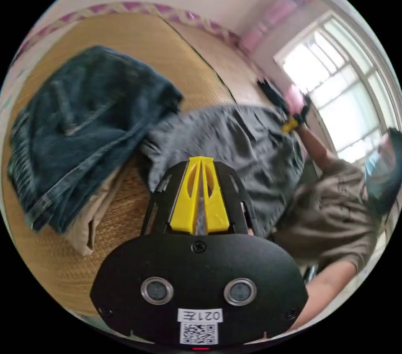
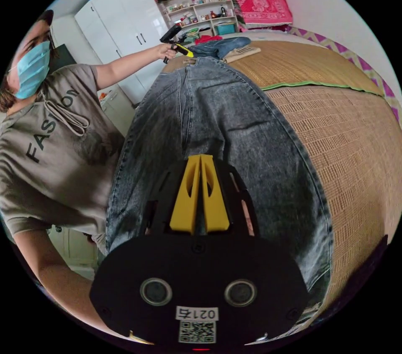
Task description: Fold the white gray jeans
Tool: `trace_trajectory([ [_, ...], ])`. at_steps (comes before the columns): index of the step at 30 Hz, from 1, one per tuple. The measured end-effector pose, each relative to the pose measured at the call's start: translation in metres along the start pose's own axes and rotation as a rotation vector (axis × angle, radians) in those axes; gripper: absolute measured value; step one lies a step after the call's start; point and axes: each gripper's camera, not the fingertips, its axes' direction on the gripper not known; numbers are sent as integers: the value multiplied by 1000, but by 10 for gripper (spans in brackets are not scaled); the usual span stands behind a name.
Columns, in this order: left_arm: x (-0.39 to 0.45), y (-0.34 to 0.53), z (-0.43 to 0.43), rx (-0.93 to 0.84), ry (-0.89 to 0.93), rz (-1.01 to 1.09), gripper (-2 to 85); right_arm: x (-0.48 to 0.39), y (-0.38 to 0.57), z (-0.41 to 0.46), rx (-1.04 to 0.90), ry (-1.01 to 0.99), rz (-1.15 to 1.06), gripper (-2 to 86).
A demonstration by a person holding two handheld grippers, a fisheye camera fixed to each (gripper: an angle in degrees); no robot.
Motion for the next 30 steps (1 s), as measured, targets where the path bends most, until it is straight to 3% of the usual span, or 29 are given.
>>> trace_trajectory([
  [2,-46,37,-46,157,-53,-170,-10,-8,23,-17,1,27,32,-9],
  [5,-96,75,-51,83,-61,-322,-9,-30,54,-45,30,66,59,-8],
  [10,-123,93,-28,33,-114,-411,-9,-67,86,-95,83,168,95,-8],
  [17,-155,73,-35,207,-71,-479,-9,-121,99,-179,267,216,147,-7],
  [22,-145,44,-36,205,-105,-478,-9,-154,95,-204,244,268,137,-6],
  [25,-116,44,-42,220,-109,-437,-9,-167,99,-216,181,401,173,-2],
  [30,2,49,-58,243,-90,-127,-9,-168,147,-265,197,618,338,50],
])
